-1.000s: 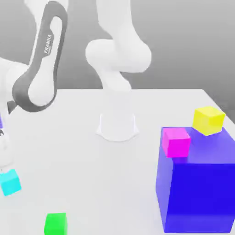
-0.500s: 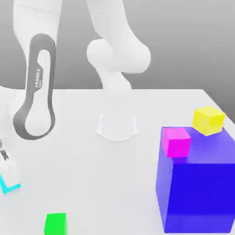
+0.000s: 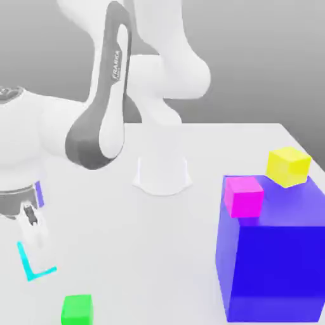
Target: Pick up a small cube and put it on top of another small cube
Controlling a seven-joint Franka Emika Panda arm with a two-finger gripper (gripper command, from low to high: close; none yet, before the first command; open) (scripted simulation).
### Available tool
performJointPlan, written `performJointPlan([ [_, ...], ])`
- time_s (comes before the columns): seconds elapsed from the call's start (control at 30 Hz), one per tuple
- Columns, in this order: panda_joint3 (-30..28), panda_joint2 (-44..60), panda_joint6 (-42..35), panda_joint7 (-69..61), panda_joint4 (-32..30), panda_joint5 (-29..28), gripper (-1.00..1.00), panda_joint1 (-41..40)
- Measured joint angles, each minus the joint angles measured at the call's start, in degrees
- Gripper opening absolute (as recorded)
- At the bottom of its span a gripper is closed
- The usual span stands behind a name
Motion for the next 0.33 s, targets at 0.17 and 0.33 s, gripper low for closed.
performJointPlan([
  [0.17, 1.8, 4.8, 3.3, 5.3, 1.6, 0.6, -1.00, 2.7],
  [0.33, 2.5, 8.1, 6.4, 4.8, 1.8, 1.4, 1.00, 2.3],
])
